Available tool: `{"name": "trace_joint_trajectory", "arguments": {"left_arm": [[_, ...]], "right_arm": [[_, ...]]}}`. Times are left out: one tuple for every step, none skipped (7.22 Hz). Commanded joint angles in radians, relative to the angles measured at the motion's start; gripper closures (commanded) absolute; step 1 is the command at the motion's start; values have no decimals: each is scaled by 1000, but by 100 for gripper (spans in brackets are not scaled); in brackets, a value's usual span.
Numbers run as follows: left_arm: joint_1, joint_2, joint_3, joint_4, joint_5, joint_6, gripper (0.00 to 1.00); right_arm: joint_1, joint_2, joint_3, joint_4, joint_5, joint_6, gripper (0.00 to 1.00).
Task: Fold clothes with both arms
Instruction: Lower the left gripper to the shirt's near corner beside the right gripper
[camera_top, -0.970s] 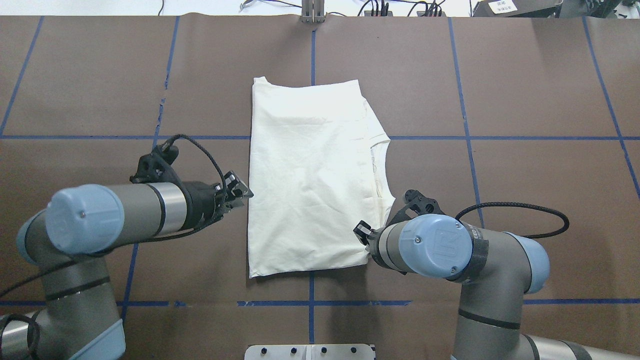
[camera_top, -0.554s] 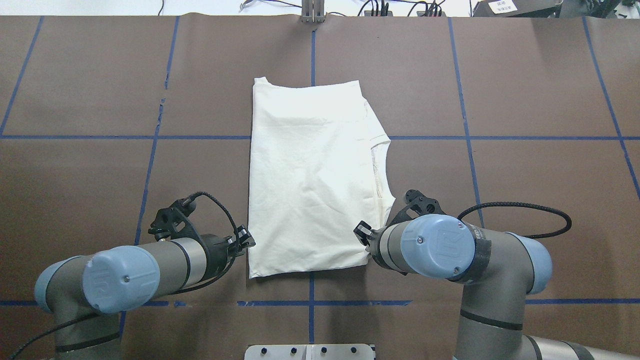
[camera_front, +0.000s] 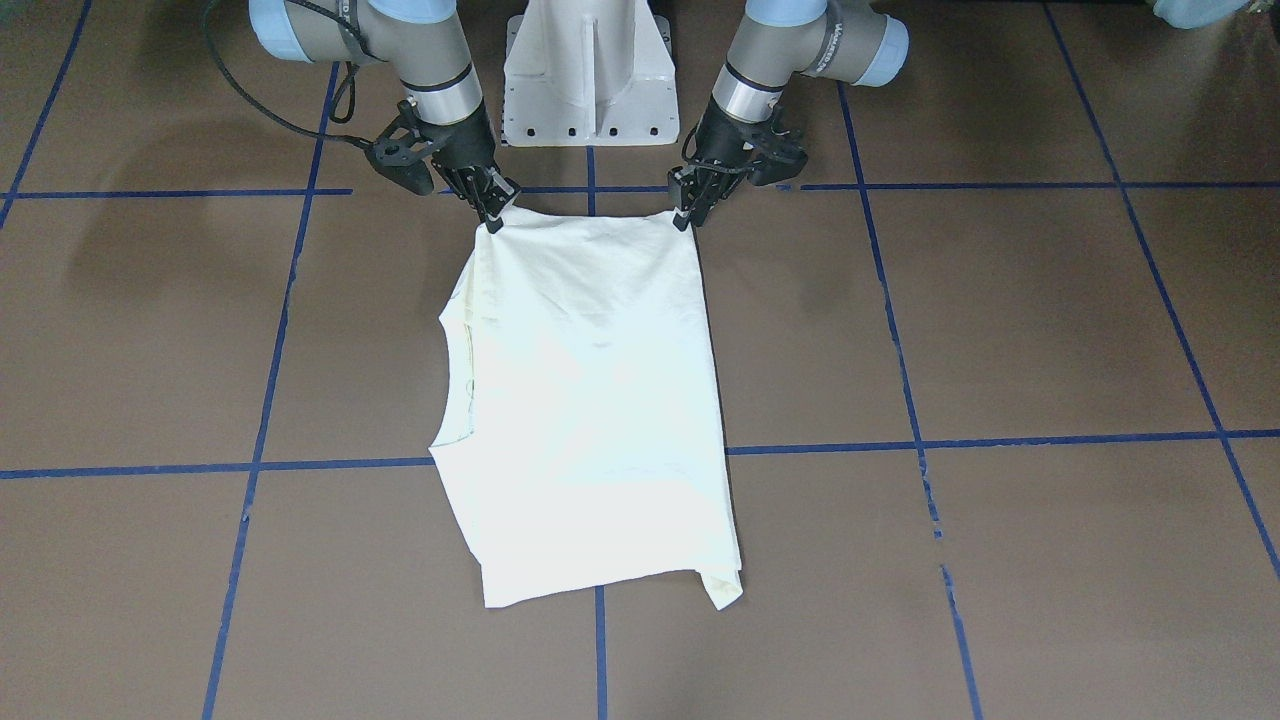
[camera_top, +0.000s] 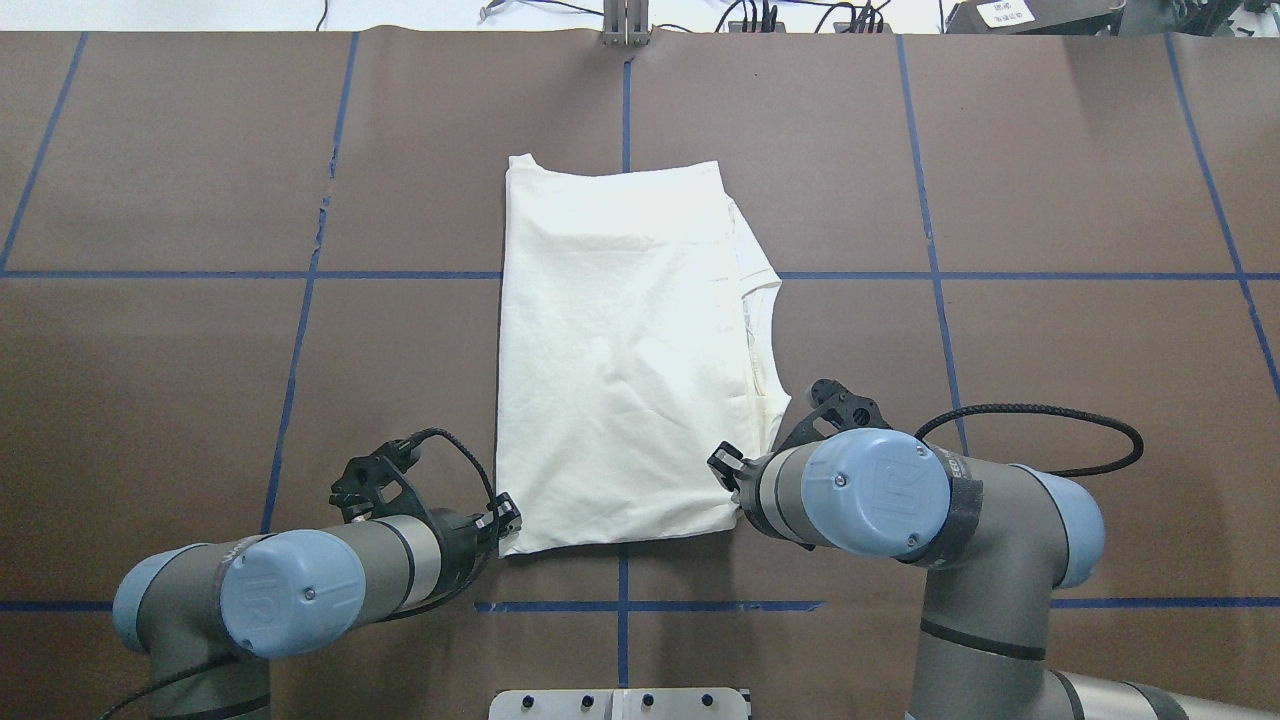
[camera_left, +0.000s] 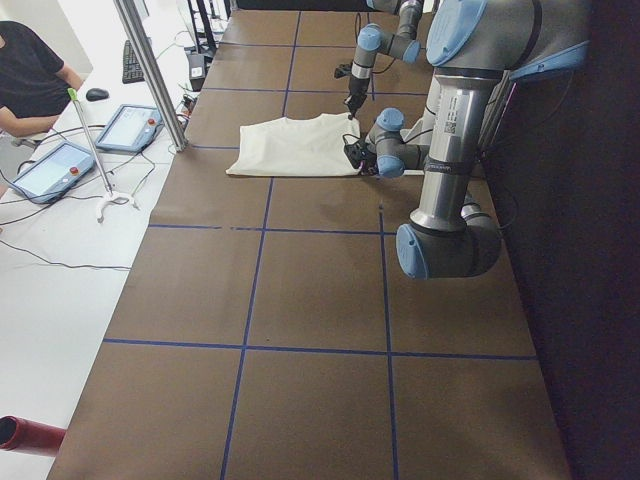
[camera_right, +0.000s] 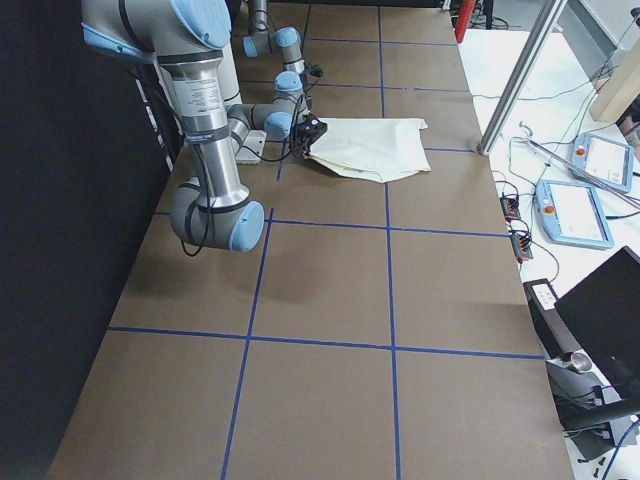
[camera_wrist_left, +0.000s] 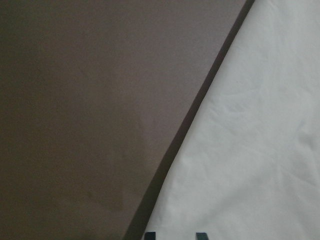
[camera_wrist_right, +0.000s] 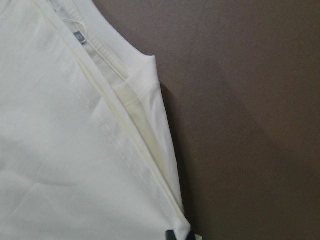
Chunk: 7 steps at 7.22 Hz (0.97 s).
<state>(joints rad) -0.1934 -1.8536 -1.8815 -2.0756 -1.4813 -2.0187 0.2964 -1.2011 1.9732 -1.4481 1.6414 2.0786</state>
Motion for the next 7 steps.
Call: {"name": "trace_joint_trajectory", "arguments": {"left_arm": [[5,-6,12,0,0,0,62],[9,-4,15,0,0,0,64],[9,-10,12,0,0,-8,77],[15,-12,13,0,0,-21,93],[18,-10,13,0,-4,-20,100],[22,-13,10,0,-4,-20,100],[20,-9,-22,2,-8,-18,100]], "right_arm": [[0,2,1,2,0,0,100],[0,3,1,2,0,0,100],[0,3,1,0,0,0,100],[-2,3,1,2,-2,2,100],[0,3,1,2,-2,2,100],[0,2,3,2,-2,2,100],[-3,2,7,2,-2,5,100]]}}
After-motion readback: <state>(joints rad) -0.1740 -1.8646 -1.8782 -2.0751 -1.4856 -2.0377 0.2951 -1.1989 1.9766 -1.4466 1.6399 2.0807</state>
